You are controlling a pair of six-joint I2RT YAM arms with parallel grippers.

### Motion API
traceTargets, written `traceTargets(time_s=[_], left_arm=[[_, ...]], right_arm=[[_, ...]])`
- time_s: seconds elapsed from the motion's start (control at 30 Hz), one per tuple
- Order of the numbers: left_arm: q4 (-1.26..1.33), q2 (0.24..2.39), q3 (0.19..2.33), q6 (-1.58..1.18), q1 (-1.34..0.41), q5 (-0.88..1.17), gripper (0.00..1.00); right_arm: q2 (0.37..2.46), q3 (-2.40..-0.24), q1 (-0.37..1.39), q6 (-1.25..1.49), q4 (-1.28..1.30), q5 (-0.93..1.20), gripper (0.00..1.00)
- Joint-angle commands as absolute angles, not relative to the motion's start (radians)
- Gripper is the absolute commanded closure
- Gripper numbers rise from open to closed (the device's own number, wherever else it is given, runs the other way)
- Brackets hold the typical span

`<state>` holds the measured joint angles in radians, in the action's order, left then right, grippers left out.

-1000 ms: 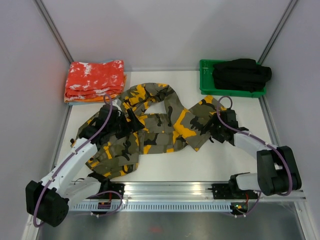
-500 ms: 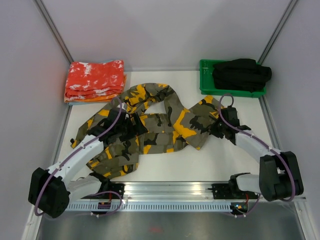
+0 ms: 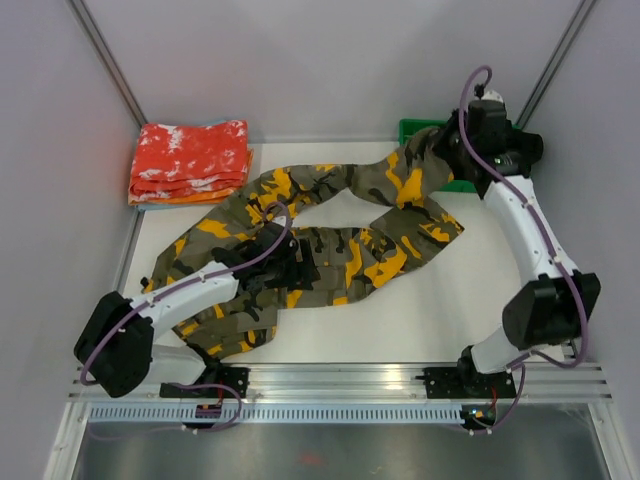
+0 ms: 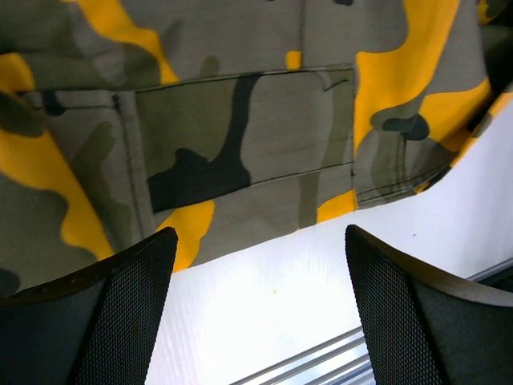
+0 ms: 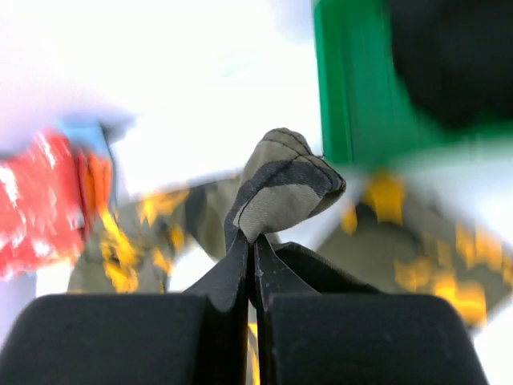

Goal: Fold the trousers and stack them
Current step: Flatten the trousers out

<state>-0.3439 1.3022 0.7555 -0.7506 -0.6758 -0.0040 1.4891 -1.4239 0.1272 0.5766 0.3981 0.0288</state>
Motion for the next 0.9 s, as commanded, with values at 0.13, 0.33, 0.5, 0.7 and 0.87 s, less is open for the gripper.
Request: traceTargets(time_s=[0.13,0.33,0.5,0.7,0.87], left_arm=[[-0.196,1.463,0.988,-0.623,-0.851,-0.121,0.1],[-0.209,1.727,1.262,-0.607,-0.919,-0.183,0.1],[-0.239,1.89,1.376,-0.627,-0.959,-0.17,0.1],[-0.276,1.995,1.446,-0.664,-0.985,-0.134,0.14],[-0.278,2.045,1.48,-0.618,-1.031,-0.054,0.53]], right_arm=[[1.888,-1.969,0.083,0.413,0.491,0.146,1.0],[2.104,-2.064,0.026,0.399,0.426,0.276,0.65],[2.031,-1.958,0.008,0.338,0.541,0.275,0.14],[1.614,-1.378,-0.055,0.391,0.39,0.195,0.04],[1.391,-1.022,-0.086,0.529,0.275,0.121,0.03]])
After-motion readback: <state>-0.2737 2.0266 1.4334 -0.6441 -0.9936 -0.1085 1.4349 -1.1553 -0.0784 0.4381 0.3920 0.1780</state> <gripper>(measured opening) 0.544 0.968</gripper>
